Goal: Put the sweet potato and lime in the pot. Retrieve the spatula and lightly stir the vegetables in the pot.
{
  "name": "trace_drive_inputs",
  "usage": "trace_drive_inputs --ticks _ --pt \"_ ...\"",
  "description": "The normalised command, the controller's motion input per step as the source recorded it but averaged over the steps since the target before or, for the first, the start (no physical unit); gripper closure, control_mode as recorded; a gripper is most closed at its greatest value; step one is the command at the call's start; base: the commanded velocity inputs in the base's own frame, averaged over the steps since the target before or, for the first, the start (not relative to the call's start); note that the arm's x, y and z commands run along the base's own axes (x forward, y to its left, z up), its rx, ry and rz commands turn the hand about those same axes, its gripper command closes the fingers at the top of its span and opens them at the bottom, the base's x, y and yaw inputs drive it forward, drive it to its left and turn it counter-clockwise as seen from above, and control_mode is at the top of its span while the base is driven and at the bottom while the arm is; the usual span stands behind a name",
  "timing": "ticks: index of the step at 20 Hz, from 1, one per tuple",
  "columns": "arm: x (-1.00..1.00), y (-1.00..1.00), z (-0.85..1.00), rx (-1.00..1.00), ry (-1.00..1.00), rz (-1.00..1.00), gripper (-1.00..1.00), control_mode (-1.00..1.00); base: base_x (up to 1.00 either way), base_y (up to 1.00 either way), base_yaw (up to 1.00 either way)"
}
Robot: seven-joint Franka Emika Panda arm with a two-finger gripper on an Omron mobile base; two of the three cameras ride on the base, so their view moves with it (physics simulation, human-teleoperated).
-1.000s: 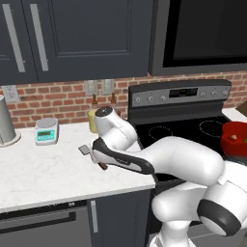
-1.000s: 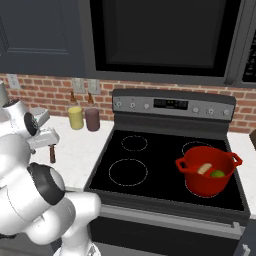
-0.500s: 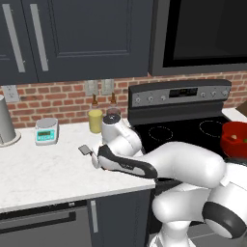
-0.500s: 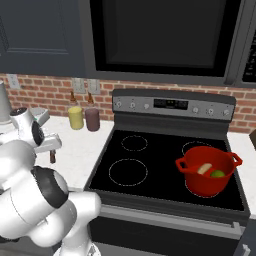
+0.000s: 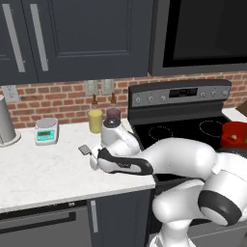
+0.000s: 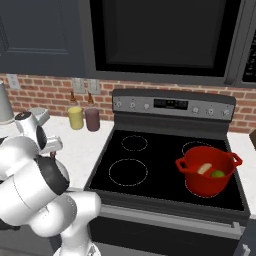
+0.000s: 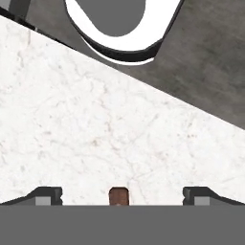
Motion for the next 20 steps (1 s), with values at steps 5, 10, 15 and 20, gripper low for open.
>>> trace_drive_inputs --ticks 5,10,15,20 --pt "0.43 0.01 -0.17 0.03 0.0 0.0 -1.0 -1.0 0.0 0.0 0.0" --pt "0.13 0.01 -0.26 0.02 0.0 0.0 -1.0 -1.0 0.0 0.0 0.0" --pt "0.0 0.05 -0.34 0.04 0.0 0.0 -1.0 -1.0 0.0 0.0 0.0" --pt "0.08 0.05 -0.24 0.04 0.0 0.0 -1.0 -1.0 0.0 0.0 0.0"
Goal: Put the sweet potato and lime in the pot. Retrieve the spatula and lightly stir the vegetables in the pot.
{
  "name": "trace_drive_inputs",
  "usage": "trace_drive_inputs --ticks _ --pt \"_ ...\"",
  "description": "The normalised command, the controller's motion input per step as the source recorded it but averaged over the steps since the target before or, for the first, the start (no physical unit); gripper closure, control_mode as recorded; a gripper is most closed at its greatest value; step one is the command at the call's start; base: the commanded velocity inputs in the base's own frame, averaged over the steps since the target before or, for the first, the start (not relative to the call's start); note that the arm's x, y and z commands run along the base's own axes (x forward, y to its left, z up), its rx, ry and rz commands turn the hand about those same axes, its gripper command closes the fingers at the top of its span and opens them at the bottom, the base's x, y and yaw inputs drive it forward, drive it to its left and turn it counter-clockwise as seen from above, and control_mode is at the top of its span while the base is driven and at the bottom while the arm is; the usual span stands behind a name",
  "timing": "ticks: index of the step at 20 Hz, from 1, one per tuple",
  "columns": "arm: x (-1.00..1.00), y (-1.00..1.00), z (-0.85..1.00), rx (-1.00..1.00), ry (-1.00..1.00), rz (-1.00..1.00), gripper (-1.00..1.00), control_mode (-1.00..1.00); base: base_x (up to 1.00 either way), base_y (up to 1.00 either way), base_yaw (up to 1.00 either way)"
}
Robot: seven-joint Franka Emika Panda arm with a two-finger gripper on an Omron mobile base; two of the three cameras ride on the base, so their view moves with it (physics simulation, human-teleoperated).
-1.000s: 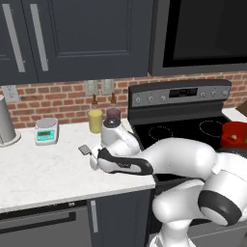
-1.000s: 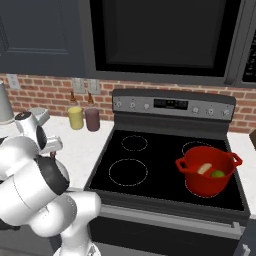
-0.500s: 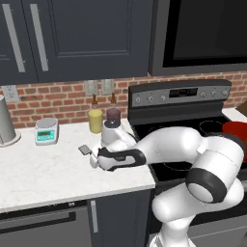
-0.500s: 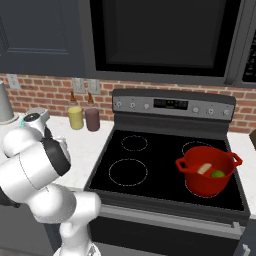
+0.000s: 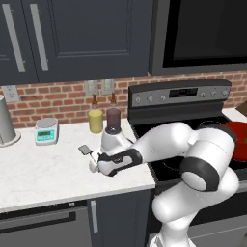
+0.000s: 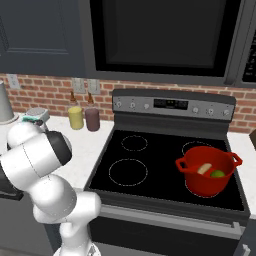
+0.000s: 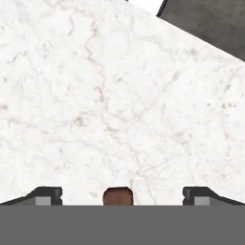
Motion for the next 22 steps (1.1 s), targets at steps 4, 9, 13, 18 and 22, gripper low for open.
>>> trace_drive_inputs --ticks 4,9,13,18,22 --pt "0.23 0.07 -0.17 0.02 0.0 0.0 -1.0 -1.0 0.0 0.0 0.0" --pt "0.24 0.12 -0.13 0.01 0.0 0.0 -1.0 -1.0 0.0 0.0 0.0" --pt "0.3 0.13 -0.11 0.01 0.0 0.0 -1.0 -1.0 0.0 0.0 0.0" --pt "0.17 0.04 -0.19 0.0 0.0 0.0 -1.0 -1.0 0.0 0.0 0.0" --pt "0.0 0.0 -0.44 0.0 0.01 -0.04 1.0 -1.0 0.0 0.0 0.0"
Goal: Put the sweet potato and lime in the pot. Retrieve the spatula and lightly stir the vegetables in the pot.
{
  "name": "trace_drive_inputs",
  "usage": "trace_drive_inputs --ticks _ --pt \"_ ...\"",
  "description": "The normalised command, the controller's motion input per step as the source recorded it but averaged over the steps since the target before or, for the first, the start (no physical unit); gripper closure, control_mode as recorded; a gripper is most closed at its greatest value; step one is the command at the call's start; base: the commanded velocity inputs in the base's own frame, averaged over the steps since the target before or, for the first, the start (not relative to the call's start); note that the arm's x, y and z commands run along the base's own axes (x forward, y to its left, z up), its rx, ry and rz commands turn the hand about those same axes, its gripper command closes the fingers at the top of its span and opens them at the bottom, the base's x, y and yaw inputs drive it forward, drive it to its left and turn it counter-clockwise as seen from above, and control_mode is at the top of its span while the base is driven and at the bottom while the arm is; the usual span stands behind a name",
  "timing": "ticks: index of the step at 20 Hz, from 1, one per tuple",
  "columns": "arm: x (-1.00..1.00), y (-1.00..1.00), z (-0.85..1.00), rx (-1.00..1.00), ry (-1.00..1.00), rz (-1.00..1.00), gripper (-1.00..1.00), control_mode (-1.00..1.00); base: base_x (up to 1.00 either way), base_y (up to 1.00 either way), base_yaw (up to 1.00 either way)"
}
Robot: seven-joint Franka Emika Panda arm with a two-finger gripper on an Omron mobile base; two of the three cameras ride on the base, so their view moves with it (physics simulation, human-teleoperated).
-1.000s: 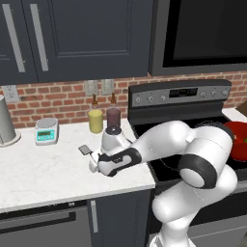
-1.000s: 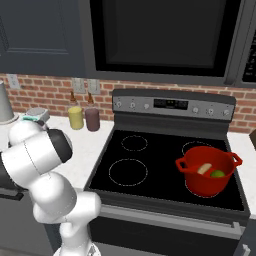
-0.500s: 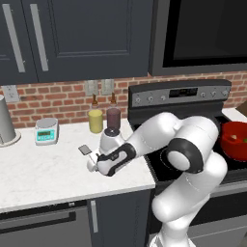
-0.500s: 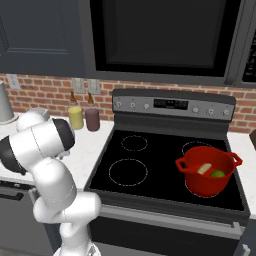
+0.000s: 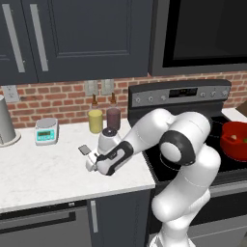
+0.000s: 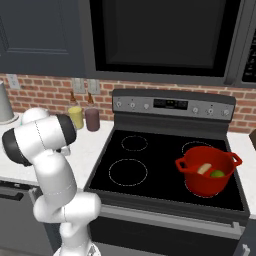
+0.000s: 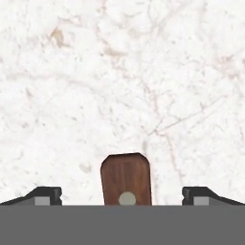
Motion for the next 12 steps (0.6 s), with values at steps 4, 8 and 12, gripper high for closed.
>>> trace_drive_inputs --ticks 4,8,12 --pt "0.0 -0.01 -0.47 0.0 0.05 -0.08 1.0 -1.0 0.0 0.0 0.0" --pt "-0.09 -0.13 -0.39 0.0 0.07 -0.08 1.0 -1.0 0.0 0.0 0.0" --pt "-0.44 -0.28 -0.21 0.05 0.05 -0.06 1.0 -1.0 0.0 0.0 0.0"
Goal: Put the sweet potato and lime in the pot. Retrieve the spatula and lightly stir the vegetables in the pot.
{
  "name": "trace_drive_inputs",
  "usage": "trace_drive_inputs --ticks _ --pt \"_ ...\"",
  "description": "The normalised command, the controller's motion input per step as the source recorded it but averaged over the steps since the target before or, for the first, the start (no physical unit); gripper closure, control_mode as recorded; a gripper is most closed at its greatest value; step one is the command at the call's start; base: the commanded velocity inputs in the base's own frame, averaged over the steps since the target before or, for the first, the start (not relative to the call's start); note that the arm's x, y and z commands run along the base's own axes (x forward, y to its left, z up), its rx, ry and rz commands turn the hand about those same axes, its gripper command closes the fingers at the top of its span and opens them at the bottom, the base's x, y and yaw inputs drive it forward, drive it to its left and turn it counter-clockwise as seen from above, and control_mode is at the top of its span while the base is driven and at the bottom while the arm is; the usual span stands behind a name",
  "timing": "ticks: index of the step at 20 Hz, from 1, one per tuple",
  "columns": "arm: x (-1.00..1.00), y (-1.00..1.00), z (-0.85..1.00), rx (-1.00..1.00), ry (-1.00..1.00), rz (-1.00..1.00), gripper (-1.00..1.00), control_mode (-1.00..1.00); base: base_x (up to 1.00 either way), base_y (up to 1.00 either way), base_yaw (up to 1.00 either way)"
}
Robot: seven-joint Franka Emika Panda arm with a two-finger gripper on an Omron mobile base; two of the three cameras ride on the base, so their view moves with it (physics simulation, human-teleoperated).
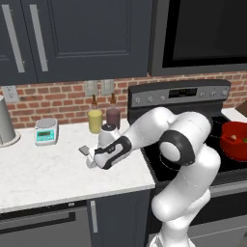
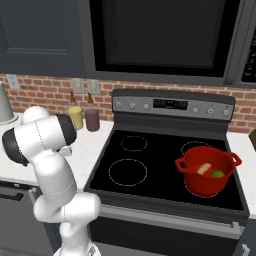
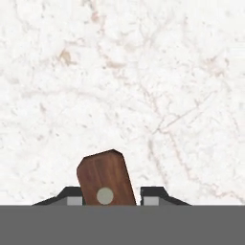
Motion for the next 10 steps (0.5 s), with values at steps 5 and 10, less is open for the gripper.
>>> trace_drive_inputs --ticks 5,10 --pt "-0.7 -0.15 0.18 0.08 -0.01 -0.01 1.0 -1.0 0.0 0.0 0.0" --pt "-0.86 -0.06 0.97 0.2 -0.08 0.0 1.0 -1.0 0.0 0.0 0.0"
